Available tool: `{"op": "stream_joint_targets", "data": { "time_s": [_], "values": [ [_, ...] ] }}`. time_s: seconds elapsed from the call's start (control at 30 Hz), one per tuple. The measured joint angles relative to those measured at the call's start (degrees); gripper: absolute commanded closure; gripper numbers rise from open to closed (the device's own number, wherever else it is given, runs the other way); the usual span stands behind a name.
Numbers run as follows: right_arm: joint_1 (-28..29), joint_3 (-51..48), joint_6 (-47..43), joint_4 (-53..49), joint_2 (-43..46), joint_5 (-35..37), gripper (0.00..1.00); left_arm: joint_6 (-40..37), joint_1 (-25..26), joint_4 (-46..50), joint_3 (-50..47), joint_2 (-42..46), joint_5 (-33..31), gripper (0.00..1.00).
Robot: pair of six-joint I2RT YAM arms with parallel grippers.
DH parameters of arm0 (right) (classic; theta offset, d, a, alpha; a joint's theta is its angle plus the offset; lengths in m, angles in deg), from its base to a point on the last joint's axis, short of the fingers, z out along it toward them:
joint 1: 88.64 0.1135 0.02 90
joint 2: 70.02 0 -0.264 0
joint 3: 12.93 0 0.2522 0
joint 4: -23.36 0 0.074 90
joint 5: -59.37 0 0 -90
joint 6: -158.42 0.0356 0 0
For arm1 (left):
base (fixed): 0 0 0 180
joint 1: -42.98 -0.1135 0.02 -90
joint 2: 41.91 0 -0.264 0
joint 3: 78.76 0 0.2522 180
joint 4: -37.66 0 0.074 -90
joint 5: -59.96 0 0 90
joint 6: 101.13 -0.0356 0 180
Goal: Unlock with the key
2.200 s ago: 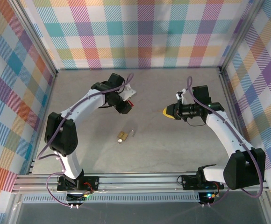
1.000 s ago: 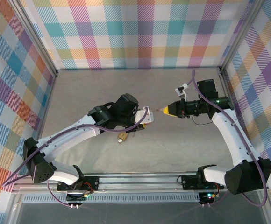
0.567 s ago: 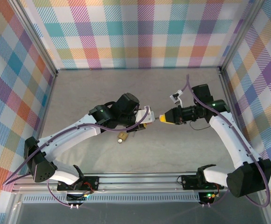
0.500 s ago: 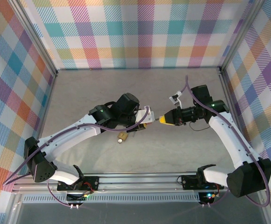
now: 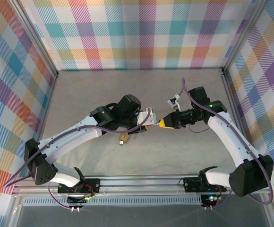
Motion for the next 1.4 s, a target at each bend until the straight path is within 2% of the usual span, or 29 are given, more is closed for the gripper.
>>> {"op": "stream_joint_targets", "data": {
  "time_s": [0.83, 1.17, 1.4],
  "values": [
    [0.0, 0.0, 3.4, 4.2, -3.9, 0.0, 1.00, -1.3, 1.4, 0.9, -1.1, 0.0, -3.9, 0.85],
    [0.0, -2.4, 5.2, 6.4, -4.0, -1.5, 1.00, -1.2, 2.5, -2.3, -3.2, 0.0, -6.8, 0.91],
    [0.1, -2.8, 6.1, 6.4, -5.4, -2.3, 1.00, -1.2, 4.2, -3.6, -4.3, 0.0, -10.5, 1.00]
  ]
}}
